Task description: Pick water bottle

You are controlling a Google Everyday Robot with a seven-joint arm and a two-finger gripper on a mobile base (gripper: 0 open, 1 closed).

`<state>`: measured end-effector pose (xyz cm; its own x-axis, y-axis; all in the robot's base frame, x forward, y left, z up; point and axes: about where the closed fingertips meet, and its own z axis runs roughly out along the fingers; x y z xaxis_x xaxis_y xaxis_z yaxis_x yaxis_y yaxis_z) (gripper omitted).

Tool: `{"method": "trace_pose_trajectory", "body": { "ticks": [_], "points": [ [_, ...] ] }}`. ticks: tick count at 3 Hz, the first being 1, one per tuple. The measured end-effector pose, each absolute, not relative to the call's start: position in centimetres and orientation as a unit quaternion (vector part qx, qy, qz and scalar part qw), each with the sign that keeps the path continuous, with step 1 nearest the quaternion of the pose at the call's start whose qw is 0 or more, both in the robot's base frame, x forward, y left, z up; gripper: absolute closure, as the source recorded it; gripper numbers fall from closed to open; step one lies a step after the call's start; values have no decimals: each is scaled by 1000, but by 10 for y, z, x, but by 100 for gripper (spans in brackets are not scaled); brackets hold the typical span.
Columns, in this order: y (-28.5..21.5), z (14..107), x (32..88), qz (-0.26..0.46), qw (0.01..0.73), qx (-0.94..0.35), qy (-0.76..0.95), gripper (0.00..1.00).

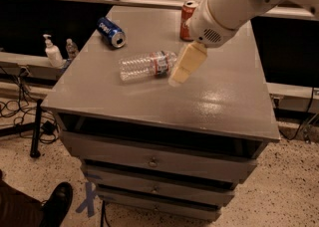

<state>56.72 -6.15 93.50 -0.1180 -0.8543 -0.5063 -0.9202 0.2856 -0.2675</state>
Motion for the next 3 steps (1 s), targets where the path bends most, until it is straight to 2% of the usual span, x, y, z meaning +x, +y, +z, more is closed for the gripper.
{"method": "trace_pose_trajectory", "body": {
  "ticks": [3],
  "points": [
    [7,887,618,80,302,-608,730,0]
  ]
}}
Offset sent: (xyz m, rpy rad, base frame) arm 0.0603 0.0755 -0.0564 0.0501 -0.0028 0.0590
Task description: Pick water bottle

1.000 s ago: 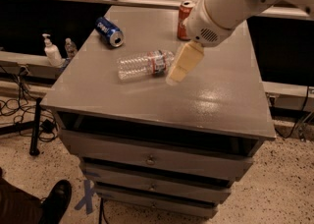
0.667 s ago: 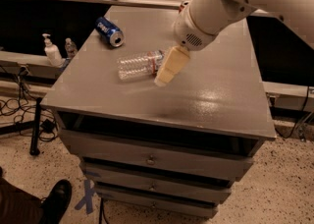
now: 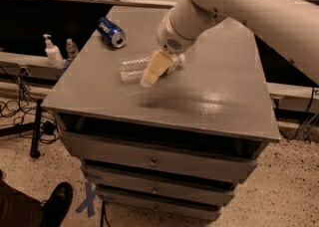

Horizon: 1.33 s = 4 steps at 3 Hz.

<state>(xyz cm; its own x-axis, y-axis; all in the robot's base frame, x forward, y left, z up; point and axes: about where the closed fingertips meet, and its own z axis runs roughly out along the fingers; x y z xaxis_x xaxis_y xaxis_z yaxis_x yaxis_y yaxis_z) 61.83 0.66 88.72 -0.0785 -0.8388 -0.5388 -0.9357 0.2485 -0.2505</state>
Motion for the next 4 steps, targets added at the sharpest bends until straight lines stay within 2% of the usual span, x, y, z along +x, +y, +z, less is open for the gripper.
{"method": "trace_pose_trajectory", "body": {
  "ticks": [1,2,4],
  "points": [
    [22,877,628,85,293,-609,732,0],
    [31,865,636,89,281,-606,739,17],
    [27,863,644,84,271,-600,748,65]
  ]
}}
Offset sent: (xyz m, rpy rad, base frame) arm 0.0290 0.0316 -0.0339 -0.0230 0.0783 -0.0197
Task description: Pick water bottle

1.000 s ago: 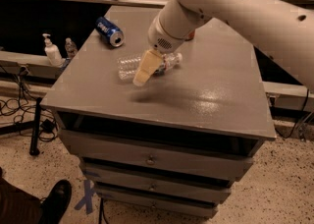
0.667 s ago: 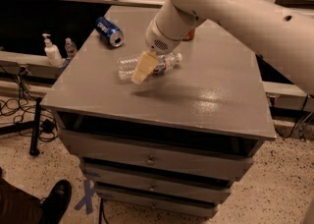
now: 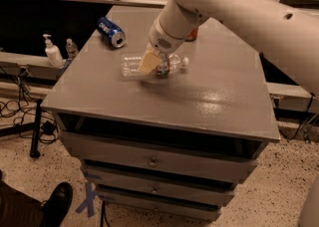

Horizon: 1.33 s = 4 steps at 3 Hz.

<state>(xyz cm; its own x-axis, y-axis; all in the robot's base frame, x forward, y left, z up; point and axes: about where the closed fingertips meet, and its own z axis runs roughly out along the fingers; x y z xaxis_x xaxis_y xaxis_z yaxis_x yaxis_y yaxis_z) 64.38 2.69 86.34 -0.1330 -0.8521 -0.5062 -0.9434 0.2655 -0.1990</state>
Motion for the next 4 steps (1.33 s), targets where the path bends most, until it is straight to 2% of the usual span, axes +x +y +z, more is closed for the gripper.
{"method": "trace_pose_trajectory", "body": {
  "ticks": [1,2,3,4],
  "points": [
    [15,876,643,77,272,-596,752,87],
    [-6,899,636,73,274,-588,758,100],
    [-63,957,616,74,295,-570,763,100],
    [-64,961,615,75,298,-569,763,100]
  ]
}}
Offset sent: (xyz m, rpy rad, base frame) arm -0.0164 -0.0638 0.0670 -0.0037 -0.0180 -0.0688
